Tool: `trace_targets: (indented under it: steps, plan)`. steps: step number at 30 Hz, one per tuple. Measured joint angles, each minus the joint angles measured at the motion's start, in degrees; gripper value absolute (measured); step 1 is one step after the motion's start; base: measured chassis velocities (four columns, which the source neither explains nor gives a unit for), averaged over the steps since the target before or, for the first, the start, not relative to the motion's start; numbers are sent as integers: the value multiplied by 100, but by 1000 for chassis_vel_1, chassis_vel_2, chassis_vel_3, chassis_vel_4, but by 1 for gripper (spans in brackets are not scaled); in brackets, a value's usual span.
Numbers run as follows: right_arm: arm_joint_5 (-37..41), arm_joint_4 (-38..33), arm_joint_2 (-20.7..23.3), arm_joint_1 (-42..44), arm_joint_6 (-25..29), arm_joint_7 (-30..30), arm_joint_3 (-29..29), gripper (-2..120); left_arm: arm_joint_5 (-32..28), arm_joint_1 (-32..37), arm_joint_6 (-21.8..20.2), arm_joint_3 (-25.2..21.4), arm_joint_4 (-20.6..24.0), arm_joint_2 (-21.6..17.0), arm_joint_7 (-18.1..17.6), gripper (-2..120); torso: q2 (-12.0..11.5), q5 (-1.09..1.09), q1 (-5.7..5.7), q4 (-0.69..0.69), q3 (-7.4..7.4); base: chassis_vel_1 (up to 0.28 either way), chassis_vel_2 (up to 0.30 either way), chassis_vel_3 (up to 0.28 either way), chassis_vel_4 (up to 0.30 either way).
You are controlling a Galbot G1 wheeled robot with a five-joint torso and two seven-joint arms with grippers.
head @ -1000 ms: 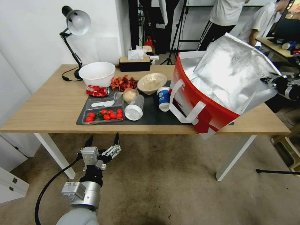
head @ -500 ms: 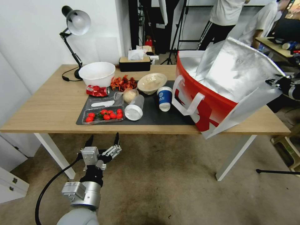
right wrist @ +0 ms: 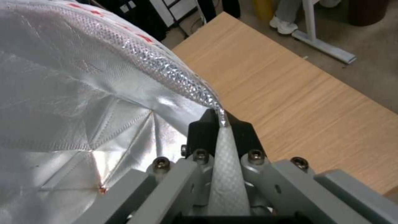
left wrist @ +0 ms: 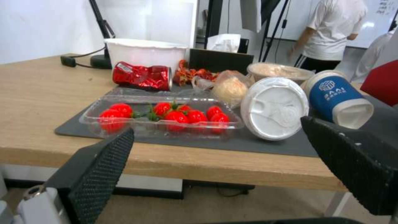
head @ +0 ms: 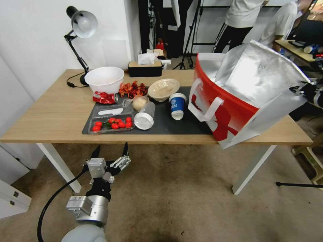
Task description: Pick up the food delivery bag from the floor and place it on the table.
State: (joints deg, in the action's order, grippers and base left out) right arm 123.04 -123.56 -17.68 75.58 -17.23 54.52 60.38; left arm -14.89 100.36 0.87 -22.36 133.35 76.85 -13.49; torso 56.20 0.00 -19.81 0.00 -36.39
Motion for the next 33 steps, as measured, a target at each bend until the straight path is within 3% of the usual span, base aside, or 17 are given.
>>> trace_targets:
  steps: [13,22,33]
  plan:
    - [18,173,21,-74,0,-64,-62,0,7,16,28,-9,22,11,13,100,0,0,0,0,0,0,0,0,0]
    - [-359,408,31,-110,46,-535,-214,0,19,2,28,-3,17,9,26,100,0,0,0,0,0,0,0,0,0]
    - [-573,734,-42,-797,68,-794,-934,0,18,-17,23,0,-34,-8,27,100,0,0,0,0,0,0,0,0,0]
